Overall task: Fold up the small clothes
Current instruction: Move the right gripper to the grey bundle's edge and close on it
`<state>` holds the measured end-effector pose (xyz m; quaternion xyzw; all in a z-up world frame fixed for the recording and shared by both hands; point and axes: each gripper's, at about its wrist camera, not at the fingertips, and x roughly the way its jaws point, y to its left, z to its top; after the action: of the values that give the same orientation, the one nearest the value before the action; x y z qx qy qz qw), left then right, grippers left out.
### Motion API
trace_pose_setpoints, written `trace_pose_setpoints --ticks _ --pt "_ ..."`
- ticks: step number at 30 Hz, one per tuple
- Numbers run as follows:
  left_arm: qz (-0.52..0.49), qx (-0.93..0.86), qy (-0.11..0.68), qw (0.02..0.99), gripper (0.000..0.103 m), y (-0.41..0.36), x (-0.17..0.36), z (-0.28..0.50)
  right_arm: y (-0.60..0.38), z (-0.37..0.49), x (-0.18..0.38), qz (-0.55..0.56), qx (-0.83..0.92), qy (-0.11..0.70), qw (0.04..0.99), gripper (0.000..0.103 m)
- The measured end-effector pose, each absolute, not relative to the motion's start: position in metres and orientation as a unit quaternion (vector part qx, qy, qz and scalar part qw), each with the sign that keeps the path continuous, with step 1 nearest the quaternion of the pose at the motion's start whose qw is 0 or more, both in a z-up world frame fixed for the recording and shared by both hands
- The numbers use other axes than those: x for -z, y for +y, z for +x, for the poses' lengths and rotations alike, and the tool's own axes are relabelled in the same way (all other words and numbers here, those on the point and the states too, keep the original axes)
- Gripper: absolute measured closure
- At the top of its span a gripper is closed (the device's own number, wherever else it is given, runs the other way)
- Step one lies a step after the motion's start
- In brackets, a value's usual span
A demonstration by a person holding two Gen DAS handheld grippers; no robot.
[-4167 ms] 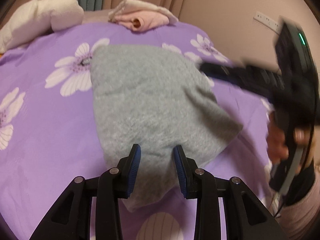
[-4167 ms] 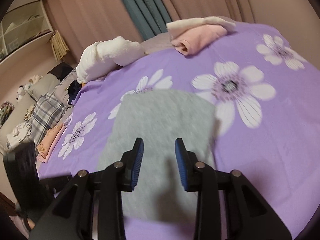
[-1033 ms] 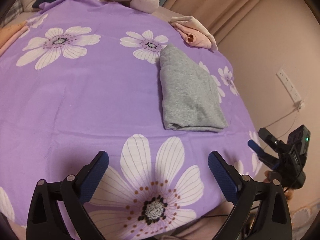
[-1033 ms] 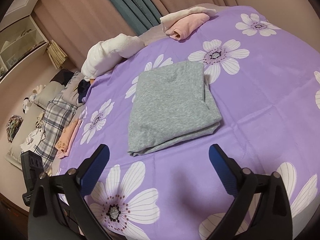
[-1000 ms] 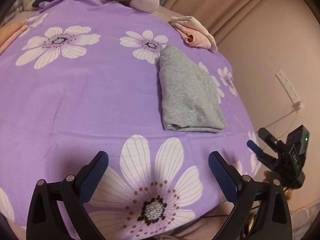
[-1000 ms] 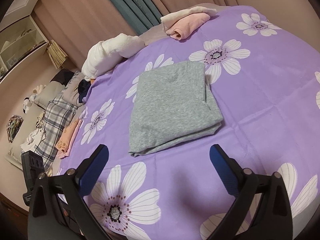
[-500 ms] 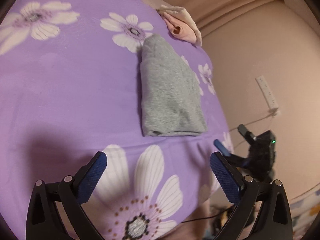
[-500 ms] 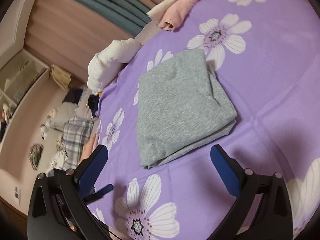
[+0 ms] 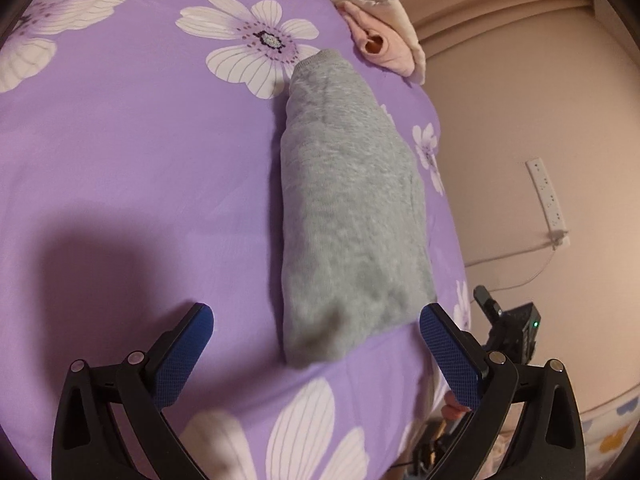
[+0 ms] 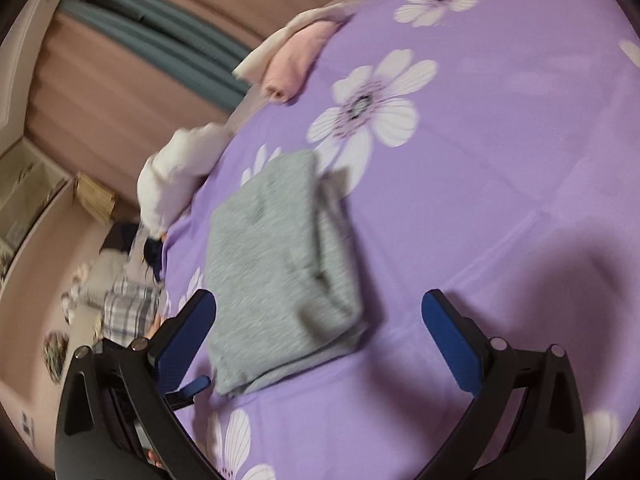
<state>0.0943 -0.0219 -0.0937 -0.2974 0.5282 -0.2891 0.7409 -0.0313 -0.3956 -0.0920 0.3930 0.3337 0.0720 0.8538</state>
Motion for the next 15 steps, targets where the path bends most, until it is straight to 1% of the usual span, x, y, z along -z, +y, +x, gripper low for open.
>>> trace_pose_setpoints --ticks 5,15 --pt "-0.306 0.288 0.535 0.733 0.002 -0.03 0.1 0.106 -0.407 -0.024 0.1 0.406 -0.094 0.344 0.841 0.0" --pt "-0.294 0.28 0.536 0.74 0.002 -0.053 0.103 0.137 -0.394 0.035 0.1 0.33 -0.097 0.403 0.848 0.0"
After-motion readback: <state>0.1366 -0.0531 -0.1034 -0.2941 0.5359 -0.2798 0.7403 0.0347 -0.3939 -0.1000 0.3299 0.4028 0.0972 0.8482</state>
